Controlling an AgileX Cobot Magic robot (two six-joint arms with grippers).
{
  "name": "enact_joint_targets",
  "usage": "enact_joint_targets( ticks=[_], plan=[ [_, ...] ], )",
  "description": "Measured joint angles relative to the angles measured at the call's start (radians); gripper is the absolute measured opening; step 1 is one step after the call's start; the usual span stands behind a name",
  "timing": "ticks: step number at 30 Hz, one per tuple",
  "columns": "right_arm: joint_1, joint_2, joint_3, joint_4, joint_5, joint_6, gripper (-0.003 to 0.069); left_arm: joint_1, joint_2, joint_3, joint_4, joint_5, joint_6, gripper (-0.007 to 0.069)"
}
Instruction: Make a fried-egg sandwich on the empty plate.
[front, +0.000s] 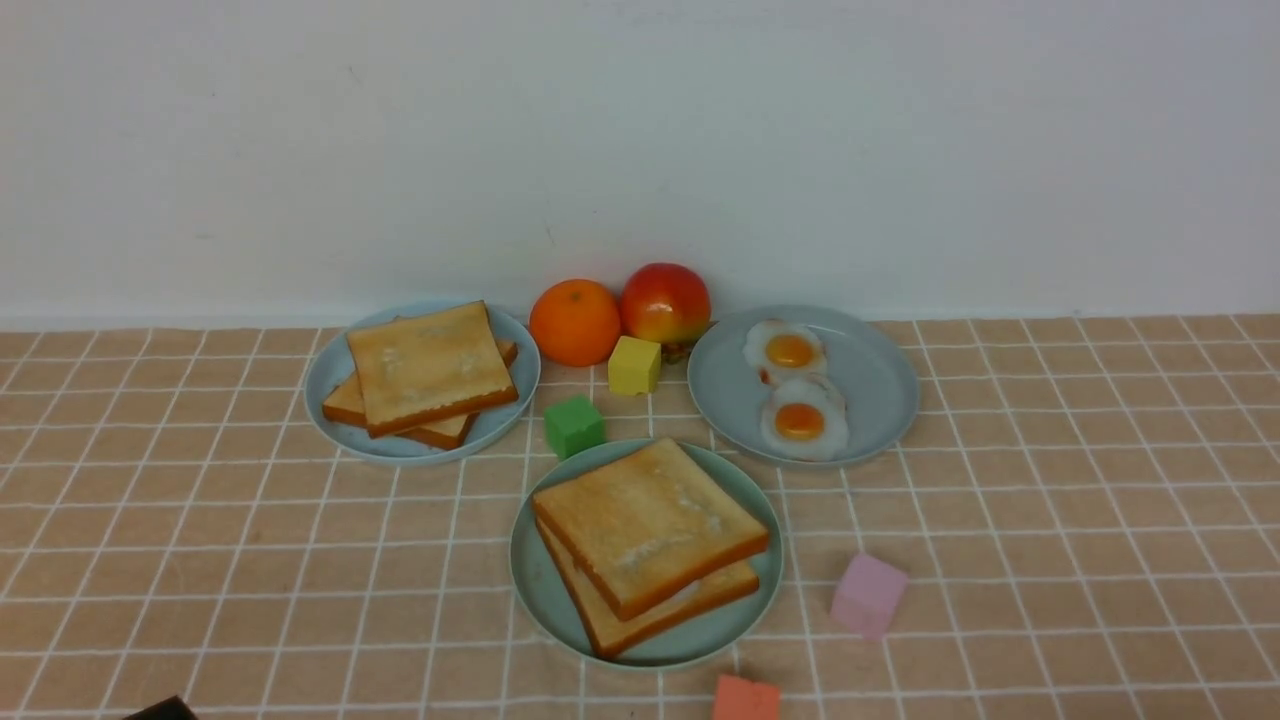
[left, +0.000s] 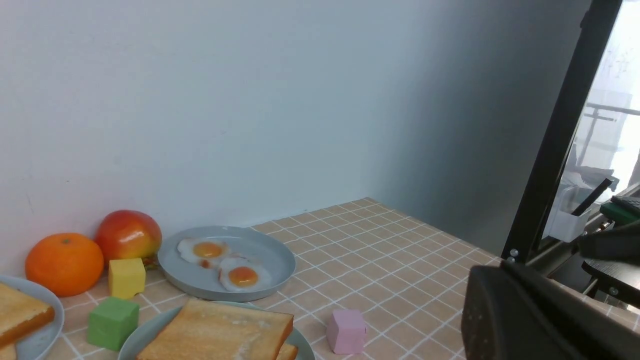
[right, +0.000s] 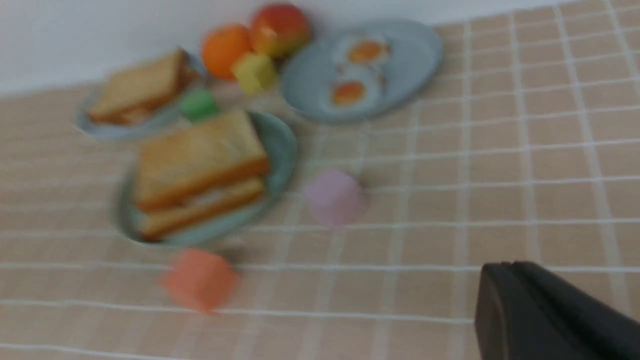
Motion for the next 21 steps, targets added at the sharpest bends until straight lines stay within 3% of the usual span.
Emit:
enact_joint_targets(
  ticks=[4, 5, 8, 15, 21],
  plan=[
    [-0.119, -0.012, 0.064, -0.050, -0.052, -0.007, -0.0013, 0.000, 0.000, 0.000, 0.000, 0.000, 0.000, -0.0013],
    [-0.197, -0.021, 0.116, -0.031, -0.099, -0.039, -0.0015, 0.000, 0.001, 0.000, 0.000, 0.000, 0.000, -0.0013],
    [-0.269, -0.069, 0.192, 0.046, -0.156, -0.147, -0.0015, 0.000, 0.001, 0.000, 0.000, 0.000, 0.000, -0.0013],
    [-0.298, -0.098, 0.198, 0.206, -0.139, -0.388, -0.0015, 0.000, 0.001, 0.002, 0.000, -0.002, 0.000, -0.0013],
    [-0.298, -0.099, 0.198, 0.269, -0.136, -0.438, -0.0015, 0.000, 0.001, 0.002, 0.000, -0.001, 0.000, -0.0013]
  ],
)
